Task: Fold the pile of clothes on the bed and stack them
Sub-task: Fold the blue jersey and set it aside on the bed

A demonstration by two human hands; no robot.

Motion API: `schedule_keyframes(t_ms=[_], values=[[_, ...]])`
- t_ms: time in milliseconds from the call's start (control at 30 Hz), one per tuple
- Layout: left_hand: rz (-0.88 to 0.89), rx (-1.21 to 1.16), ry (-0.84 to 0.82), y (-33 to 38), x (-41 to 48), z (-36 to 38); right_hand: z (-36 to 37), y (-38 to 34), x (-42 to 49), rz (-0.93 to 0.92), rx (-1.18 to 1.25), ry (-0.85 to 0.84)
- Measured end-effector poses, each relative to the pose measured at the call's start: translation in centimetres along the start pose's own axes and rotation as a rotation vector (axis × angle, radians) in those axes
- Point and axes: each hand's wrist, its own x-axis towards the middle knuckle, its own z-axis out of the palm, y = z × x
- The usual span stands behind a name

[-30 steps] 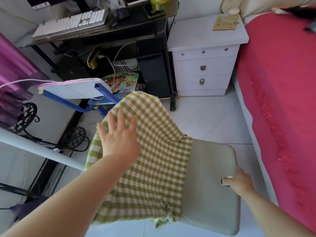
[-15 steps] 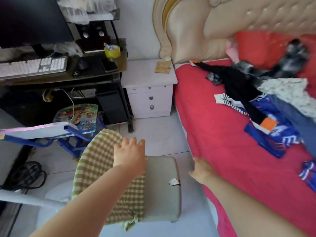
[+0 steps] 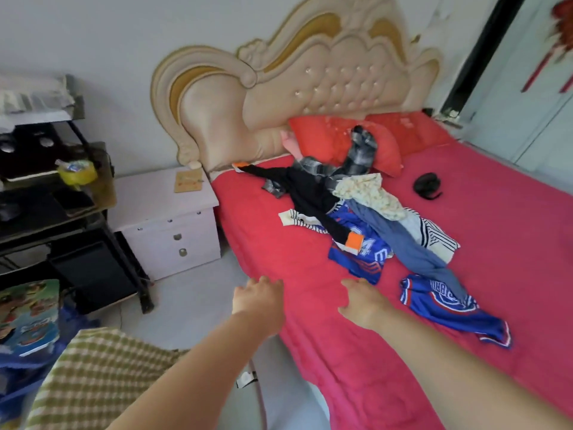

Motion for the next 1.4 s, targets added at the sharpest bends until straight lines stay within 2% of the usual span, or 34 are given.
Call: schedule_keyframes(t_ms=[600, 800, 1000, 1133, 1400], values=[[0.306, 0.136, -0.073, 19.6, 17.2, -3.5, -6.2, 19.9, 6.9, 0.259, 0.171, 0.041], [0.44, 0.169, -0.074, 23.4, 21.9, -4.2, -7.3, 23.6, 7.9, 0.372, 0.239, 0.062], [0.603, 0.192, -0.096, 26.4, 27.7, -4.4, -8.2, 26.5, 10.7, 0.571, 0.349, 0.103], [0.718, 0.182, -0.15, 27.3, 31.9, -4.4, -7.2, 26.8, 13.3, 0.668, 0.362, 0.083], [0.912, 0.332, -0.248, 28.9, 37.3, -1.8, -4.4, 26.1, 16.6, 0.794, 0.523, 0.055]])
